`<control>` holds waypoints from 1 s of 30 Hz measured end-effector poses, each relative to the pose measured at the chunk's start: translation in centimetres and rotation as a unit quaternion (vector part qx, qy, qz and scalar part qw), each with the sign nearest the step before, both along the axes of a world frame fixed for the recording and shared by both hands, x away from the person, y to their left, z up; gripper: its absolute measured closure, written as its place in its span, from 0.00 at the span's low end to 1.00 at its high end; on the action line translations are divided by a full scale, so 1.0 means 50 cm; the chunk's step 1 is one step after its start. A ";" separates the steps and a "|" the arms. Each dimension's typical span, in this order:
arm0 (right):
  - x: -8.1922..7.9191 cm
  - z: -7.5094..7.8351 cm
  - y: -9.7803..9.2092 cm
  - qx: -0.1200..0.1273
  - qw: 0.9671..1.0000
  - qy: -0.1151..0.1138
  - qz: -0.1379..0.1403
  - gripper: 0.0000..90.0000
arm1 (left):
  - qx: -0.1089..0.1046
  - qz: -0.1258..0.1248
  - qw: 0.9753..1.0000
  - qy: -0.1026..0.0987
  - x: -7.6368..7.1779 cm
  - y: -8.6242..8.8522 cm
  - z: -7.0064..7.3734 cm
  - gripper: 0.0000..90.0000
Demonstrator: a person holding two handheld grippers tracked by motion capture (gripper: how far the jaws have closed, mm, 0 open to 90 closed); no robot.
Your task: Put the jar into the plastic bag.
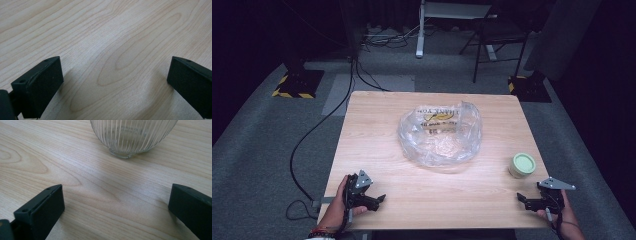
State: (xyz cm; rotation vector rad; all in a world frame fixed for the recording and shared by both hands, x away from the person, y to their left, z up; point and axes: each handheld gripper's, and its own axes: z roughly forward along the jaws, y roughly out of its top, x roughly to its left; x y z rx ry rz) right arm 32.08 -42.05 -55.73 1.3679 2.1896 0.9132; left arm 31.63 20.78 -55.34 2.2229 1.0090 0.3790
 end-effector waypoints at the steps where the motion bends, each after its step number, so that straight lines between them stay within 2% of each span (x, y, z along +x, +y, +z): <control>1: 0.000 0.000 0.000 0.000 1.000 0.000 0.000 0.00 | 0.000 0.000 1.000 0.000 0.000 0.000 0.000 0.00; 18: 0.006 0.010 0.000 -0.011 1.000 0.020 -0.007 0.02 | 0.000 0.000 1.000 0.000 0.000 0.000 0.000 0.00; 30: 0.004 0.031 -0.002 -0.017 1.000 0.010 -0.024 0.03 | 0.001 -0.001 1.000 0.000 0.000 0.000 0.000 0.00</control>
